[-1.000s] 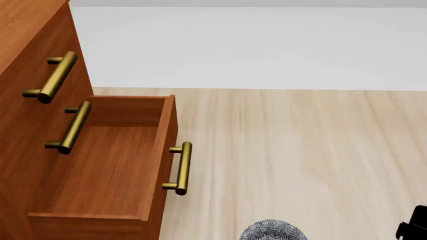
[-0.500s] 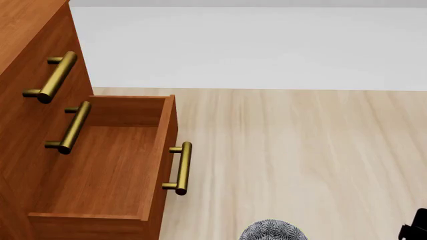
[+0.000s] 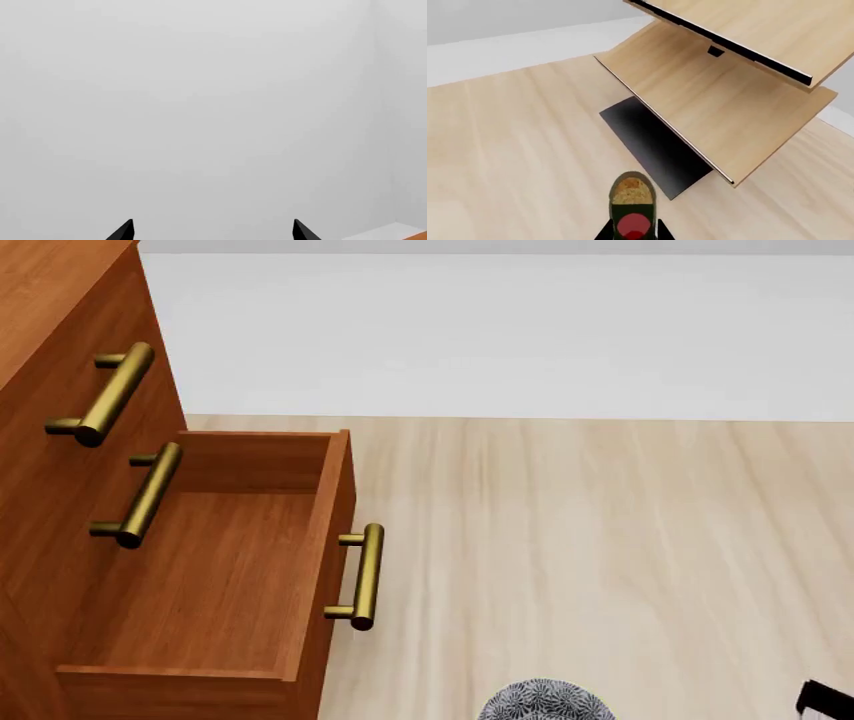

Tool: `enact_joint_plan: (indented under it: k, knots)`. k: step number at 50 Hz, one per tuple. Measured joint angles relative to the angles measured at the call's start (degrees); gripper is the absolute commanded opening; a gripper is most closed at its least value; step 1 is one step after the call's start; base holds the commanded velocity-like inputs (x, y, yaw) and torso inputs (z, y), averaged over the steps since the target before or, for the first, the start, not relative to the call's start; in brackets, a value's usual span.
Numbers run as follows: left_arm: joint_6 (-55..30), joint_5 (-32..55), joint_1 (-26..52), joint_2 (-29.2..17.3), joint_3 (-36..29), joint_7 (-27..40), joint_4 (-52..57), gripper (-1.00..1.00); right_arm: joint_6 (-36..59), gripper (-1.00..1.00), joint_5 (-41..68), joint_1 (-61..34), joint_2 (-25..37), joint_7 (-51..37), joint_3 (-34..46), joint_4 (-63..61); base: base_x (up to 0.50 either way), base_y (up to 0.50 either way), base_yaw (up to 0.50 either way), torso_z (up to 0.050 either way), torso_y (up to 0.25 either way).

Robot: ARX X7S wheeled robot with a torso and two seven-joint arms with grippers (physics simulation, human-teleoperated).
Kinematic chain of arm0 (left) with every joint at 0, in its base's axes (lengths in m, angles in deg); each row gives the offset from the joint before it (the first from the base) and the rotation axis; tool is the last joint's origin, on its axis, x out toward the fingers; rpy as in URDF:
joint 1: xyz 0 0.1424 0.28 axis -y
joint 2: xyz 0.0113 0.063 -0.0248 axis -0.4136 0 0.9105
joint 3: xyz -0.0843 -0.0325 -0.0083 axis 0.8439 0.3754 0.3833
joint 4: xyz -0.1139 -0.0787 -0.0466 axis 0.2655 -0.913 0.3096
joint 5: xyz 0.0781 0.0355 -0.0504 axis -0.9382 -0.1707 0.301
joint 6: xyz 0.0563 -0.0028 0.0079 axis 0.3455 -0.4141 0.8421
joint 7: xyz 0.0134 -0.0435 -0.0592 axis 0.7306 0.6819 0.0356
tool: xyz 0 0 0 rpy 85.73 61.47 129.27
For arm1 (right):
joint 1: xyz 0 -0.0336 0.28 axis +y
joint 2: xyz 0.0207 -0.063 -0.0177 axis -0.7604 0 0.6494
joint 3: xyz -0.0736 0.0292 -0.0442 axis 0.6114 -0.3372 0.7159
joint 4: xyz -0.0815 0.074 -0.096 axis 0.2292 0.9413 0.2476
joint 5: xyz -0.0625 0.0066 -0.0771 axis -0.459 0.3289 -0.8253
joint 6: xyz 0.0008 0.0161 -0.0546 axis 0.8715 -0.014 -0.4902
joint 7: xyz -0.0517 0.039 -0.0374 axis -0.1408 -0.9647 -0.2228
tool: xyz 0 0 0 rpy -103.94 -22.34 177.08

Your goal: Put the wine bottle in the bottom drawer of the cabinet.

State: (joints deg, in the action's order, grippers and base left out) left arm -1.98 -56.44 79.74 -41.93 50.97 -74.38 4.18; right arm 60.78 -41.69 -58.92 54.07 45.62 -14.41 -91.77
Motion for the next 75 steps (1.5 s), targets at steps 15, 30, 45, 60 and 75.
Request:
enact_joint_plan:
  k: [15,30,45,60,75]
  knots:
    - [-1.0,-0.1,1.0,-1.2,-0.6,-0.3,-0.6,1.0,10.0,-1.0,8.0,-7.8,2.2,-4.8,-1.7,-9.7,0.0,0.0,0.0,0.0,0.001]
    - [-2.2,-0.1,2.2,-2.4,-1.1,-0.6,-0.9,1.0,24.2,-1.0,20.8,-25.5,1.8,-13.1,-0.5,-15.0,0.0,0.0,0.0,0.0,0.0]
    - [-4.2,-0.3,3.1,-3.4,-1.7,-1.0,-0.3,1.0,30.1,-1.0,33.1,-41.1,-0.6,-21.0,6.1,-12.2,0.0,0.0,0.0,0.0,0.001]
    - [-5.0,-0.4,3.7,-3.7,-1.9,-1.2,0.0,1.0,30.7,-1.0,42.0,-56.3,-4.9,-23.7,17.5,-2.7,0.0,0.0,0.0,0.0,0.001]
    - [-5.4,-0.6,4.0,-3.9,-2.1,-1.4,0.2,1.0,29.6,-1.0,47.5,-66.2,-9.5,-22.5,25.7,7.1,0.0,0.0,0.0,0.0,0.001]
